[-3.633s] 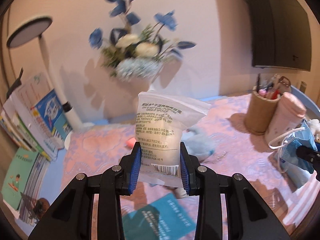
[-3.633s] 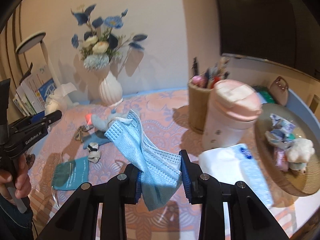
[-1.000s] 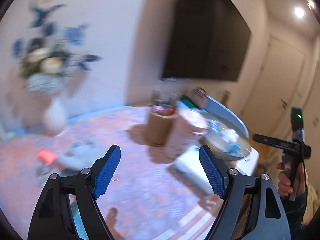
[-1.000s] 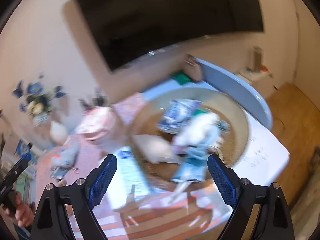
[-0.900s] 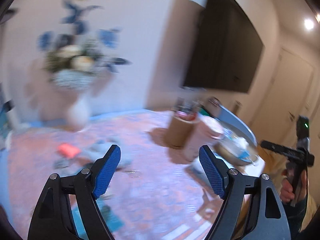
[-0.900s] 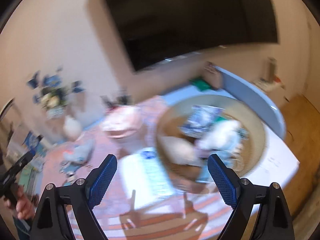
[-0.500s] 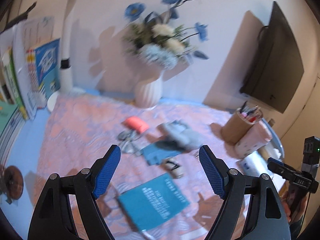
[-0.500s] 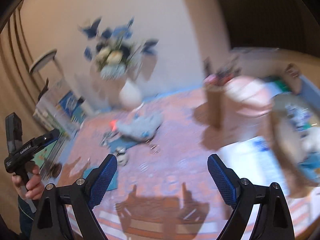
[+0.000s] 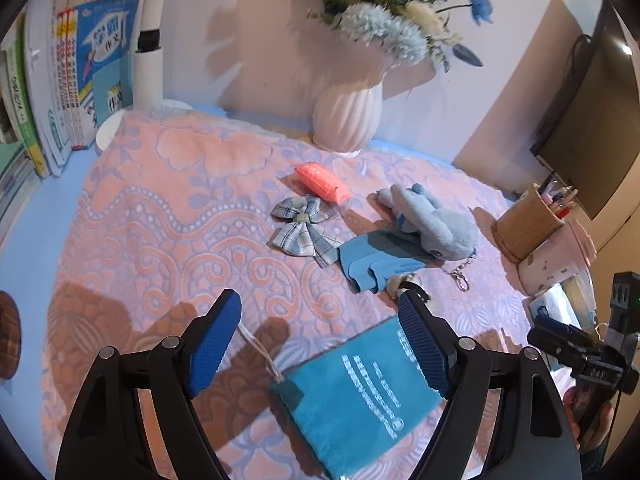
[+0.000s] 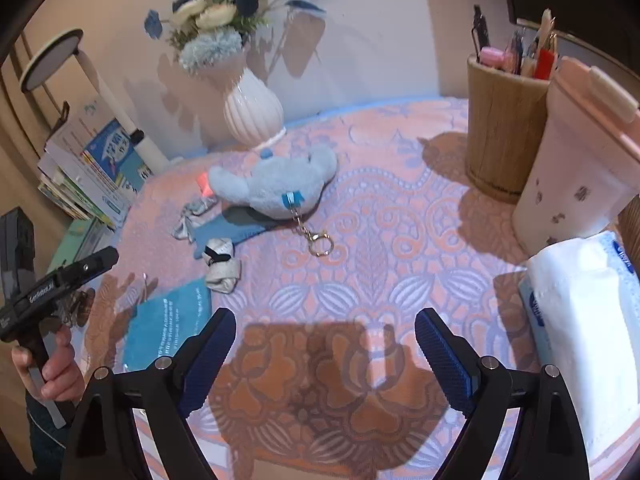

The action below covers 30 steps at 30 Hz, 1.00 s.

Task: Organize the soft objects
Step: 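Grasp the red pouch with the left tool while the right tool grasps the grey elephant plush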

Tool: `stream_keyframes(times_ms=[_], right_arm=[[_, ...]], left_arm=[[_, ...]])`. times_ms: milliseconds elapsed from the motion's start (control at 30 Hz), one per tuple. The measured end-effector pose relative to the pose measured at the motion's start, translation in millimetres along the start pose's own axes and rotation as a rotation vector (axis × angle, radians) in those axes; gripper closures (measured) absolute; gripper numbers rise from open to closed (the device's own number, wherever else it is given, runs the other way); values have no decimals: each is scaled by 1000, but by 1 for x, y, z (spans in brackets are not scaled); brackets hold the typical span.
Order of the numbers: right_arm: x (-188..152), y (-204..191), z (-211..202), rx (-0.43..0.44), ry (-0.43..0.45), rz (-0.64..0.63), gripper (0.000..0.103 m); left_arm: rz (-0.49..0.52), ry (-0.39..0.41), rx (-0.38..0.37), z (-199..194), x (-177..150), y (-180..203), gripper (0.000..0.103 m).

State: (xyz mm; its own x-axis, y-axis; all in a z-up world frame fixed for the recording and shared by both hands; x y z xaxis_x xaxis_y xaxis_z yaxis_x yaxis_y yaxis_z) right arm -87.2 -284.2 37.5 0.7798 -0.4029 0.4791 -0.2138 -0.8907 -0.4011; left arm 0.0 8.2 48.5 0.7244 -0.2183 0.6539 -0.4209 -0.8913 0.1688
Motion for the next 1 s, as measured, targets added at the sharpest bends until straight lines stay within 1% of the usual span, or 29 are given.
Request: stream_keyframes(times_ms=[67, 167, 233, 267, 300, 400, 500, 600, 633, 667, 733, 767, 800, 833, 867, 900, 933, 1000], right_arm=[[2, -7, -1, 1, 1, -23, 12], [11, -26, -2, 0, 14, -77, 12], [21, -38, 0, 1, 31, -107, 12], [27, -45, 1, 3, 38, -120, 12], [34, -50, 4, 6, 43, -130, 12], [52, -61, 17, 21, 55, -142, 12], [71, -61, 39, 54, 42, -98, 12], [88, -50, 67, 102, -2, -1, 12], [93, -46, 77, 112, -16, 35, 12], [96, -43, 84, 119, -25, 60, 12], [103, -37, 102, 143, -47, 120, 12], [105, -35, 108, 153, -58, 141, 12], [106, -35, 116, 164, -72, 159, 12], [105, -35, 121, 170, -82, 167, 12], [104, -36, 127, 173, -92, 172, 15], [102, -37, 132, 176, -101, 173, 34], [100, -38, 137, 164, -110, 169, 41], [98, -38, 133, 165, -81, 160, 41]], left_arm=[[13, 0, 3, 4, 10, 1, 24], [70, 17, 39, 12, 39, 6, 24], [96, 12, 64, 22, 56, 8, 24], [97, -2, 83, 32, 67, 8, 24], [89, -7, 82, 40, 74, 7, 24], [21, -20, 53, 71, 93, -3, 24], [-44, -48, 26, 107, 99, -14, 26], [-56, -62, 1, 129, 93, -16, 27], [-53, -65, -10, 136, 90, -16, 29], [-50, -65, -11, 139, 88, -16, 35], [-46, -75, -6, 145, 85, -16, 41], [-51, -81, -8, 148, 84, -18, 41], [-48, -70, -8, 148, 84, -18, 41], [-41, -62, -7, 147, 84, -17, 50], [-39, -62, -7, 147, 84, -18, 57], [-35, -60, -9, 148, 84, -17, 58], [-27, -55, -9, 148, 84, -16, 59], [-5, -47, 1, 148, 84, -12, 61]])
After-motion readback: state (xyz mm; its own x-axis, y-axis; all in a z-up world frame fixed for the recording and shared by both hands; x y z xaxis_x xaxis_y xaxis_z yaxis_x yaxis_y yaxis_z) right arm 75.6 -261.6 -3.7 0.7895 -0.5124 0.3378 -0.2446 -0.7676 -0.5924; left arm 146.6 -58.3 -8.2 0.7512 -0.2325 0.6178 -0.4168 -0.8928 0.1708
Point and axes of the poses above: each gripper's, at about its wrist camera, not at the fingertips, and z roughly the way its jaws point, y to its right, x to its top, the point moved 2 cm from there along z, roughly the way its jaws point, and after that the axes turned 13 degrees about z, right-handed, at the moved point
